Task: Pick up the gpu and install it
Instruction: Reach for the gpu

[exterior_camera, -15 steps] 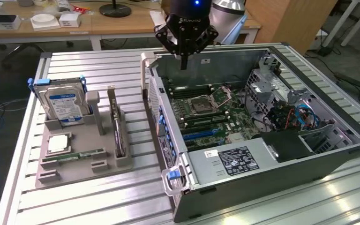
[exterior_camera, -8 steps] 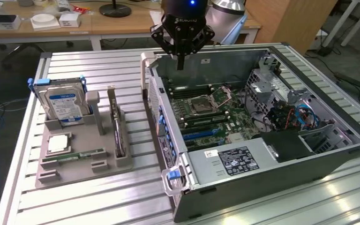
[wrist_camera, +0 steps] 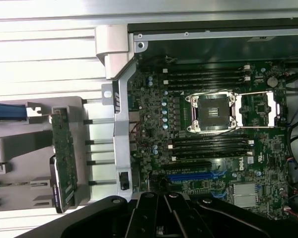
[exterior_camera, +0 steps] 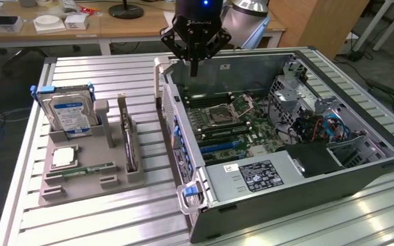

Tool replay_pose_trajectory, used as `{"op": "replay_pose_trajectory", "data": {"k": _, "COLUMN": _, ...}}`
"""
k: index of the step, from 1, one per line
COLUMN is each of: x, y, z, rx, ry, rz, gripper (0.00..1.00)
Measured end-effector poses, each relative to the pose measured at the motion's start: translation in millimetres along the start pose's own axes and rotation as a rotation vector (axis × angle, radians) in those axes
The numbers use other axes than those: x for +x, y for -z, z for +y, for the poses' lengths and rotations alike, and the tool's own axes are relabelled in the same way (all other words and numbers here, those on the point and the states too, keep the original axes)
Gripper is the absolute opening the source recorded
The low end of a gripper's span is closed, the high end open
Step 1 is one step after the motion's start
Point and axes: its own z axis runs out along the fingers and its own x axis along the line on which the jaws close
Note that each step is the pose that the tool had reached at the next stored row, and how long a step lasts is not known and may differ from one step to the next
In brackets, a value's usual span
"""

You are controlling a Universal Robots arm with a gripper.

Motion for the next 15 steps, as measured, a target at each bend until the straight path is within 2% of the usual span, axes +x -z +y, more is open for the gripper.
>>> {"op": "replay_pose_trajectory", "data": {"k": 15, "x": 11.6, "y": 0.3, "z": -0.9, "rx": 0.0, "ry": 0.0, "rz": 0.0, "gripper": 0.1}}
